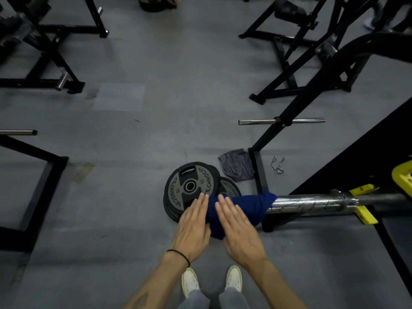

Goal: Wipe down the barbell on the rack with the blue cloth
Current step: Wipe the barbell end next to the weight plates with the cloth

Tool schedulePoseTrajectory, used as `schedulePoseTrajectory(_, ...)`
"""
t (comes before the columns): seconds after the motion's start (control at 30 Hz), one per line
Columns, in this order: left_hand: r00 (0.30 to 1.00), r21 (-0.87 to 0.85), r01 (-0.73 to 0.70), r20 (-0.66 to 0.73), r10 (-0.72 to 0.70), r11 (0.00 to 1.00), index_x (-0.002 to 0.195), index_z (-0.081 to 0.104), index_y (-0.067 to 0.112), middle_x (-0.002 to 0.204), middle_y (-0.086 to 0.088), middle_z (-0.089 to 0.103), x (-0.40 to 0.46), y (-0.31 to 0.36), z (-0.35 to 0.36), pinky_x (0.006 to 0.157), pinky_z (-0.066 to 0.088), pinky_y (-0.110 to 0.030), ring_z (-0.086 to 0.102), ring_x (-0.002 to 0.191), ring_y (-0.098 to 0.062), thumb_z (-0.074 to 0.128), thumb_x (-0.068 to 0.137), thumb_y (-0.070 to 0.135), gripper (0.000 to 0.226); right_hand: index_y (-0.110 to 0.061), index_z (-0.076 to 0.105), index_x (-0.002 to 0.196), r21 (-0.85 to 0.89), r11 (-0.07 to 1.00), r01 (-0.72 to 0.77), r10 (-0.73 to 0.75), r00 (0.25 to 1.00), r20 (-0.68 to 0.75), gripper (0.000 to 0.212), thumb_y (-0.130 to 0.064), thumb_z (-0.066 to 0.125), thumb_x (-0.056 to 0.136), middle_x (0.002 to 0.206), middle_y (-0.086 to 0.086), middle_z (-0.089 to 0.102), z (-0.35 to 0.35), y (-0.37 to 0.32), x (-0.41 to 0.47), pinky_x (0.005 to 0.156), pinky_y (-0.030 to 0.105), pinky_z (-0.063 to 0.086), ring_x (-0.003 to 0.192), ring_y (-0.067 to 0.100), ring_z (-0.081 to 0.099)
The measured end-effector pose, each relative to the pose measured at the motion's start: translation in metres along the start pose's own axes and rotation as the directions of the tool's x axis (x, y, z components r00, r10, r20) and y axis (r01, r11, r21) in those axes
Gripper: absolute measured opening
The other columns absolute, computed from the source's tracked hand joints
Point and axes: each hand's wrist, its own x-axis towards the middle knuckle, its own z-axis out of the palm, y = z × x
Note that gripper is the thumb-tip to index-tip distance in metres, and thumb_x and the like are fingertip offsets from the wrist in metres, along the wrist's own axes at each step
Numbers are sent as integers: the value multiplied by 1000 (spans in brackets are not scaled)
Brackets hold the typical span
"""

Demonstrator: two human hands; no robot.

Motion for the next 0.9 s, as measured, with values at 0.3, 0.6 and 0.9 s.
schedulePoseTrajectory(0.3,998,140,-62,-7,63,988,160,9,24,168,-1,5,11,-4,-9,124,19,-40,10,154,-18,53,98,27,76,1,20,160,108,972,-208,207,978,25,109,-17,77,68,170,20,9,1,-32,11,122,49,16,157,34,10)
schedulePoseTrajectory(0.6,996,156,-64,-51,73,986,153,34,14,158,-9,36,14,3,-2,118,34,-43,37,145,-25,72,86,21,77,-2,9,162,173,869,-464,467,884,23,119,-9,81,67,170,19,8,-1,-11,5,126,46,6,158,34,7)
schedulePoseTrajectory(0.9,992,41,-120,-34,121,992,134,49,20,136,1,52,34,-6,-13,113,36,-38,46,132,-19,72,86,32,55,-4,16,162,94,956,-279,279,960,11,110,-3,73,69,172,14,8,2,9,-6,122,46,18,158,29,12)
